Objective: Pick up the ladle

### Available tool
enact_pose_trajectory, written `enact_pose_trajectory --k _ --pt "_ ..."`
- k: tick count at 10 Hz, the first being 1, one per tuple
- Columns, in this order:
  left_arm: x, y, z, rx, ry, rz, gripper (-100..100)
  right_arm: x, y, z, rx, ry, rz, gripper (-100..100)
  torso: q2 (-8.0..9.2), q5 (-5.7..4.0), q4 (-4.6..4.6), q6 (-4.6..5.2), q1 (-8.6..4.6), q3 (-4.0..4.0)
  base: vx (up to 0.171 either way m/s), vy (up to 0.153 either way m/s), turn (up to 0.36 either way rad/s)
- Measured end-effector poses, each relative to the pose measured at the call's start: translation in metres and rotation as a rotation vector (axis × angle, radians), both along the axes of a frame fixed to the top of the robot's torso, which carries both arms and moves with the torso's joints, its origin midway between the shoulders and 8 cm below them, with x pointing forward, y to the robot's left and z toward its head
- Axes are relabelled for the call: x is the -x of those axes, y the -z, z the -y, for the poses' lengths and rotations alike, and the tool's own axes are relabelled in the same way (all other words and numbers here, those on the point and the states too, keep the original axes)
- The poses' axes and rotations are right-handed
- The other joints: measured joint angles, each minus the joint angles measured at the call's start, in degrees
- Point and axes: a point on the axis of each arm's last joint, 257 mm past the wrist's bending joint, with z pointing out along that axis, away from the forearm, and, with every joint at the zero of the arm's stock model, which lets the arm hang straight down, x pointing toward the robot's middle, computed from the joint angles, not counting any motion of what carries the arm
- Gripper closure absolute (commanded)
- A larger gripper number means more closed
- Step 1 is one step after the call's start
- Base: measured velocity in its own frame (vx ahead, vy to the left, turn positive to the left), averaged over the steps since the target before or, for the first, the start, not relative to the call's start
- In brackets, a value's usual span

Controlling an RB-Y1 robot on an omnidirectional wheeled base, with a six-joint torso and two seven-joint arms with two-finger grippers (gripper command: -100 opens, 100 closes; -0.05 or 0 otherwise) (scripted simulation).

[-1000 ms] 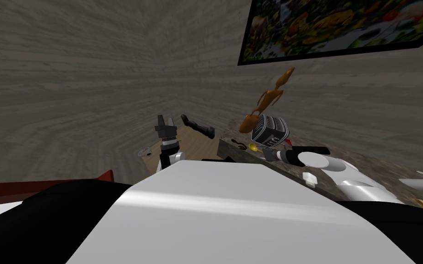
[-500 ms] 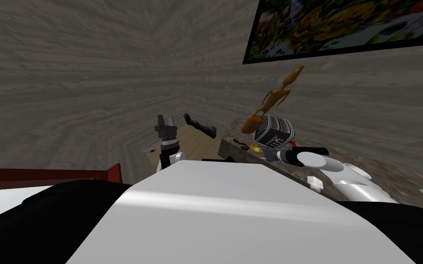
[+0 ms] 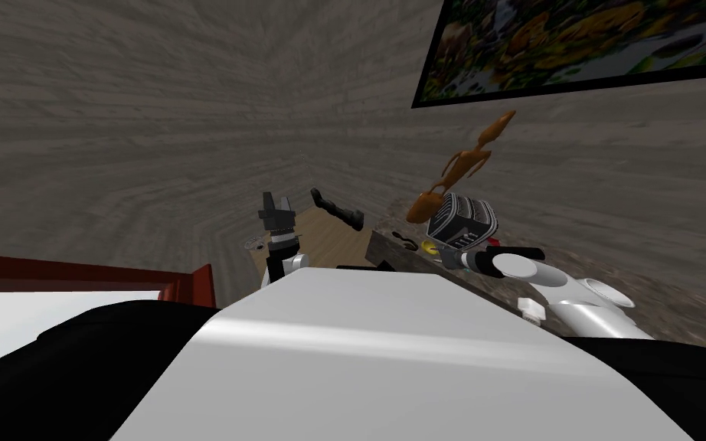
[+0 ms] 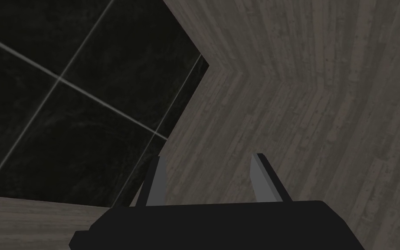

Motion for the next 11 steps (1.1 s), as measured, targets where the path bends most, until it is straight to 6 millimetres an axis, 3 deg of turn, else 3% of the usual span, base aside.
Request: enact_pose_trajectory --k 3,4,5,10,11 --pt "0.0 0.0 0.0 0.0 0.0 0.0 0 -0.003 -0.002 0.0 0.001 0.001 0.007 100 0.03 -0.11 -0.08 0.07 -0.11 -0.02 0.0 0.0 0.0" --pt "0.0 0.0 0.0 0.0 0.0 0.0 0 -0.002 -0.002 0.0 0.0 0.001 0.007 0 0.04 -0.11 -0.08 0.07 -0.11 -0.02 0.0 0.0 0.0" --pt "0.0 0.0 0.0 0.0 0.0 0.0 0 -0.002 -0.002 0.0 0.0 0.001 0.007 100 0.05 -0.11 -0.08 0.07 -0.12 -0.01 0.046 -0.015 -0.226" --pt "0.0 0.0 0.0 0.0 0.0 0.0 0 0.005 -0.017 -0.02 0.001 -0.061 0.001 100 -0.07 -0.11 -0.1 0.06 -0.17 -0.08 0.042 -0.018 -0.106" --pt "0.0 0.0 0.0 0.0 0.0 0.0 0 0.005 -0.018 -0.02 0.001 -0.062 0.001 0 -0.02 -0.11 -0.09 0.04 -0.15 -0.05 0.0 0.0 0.0"
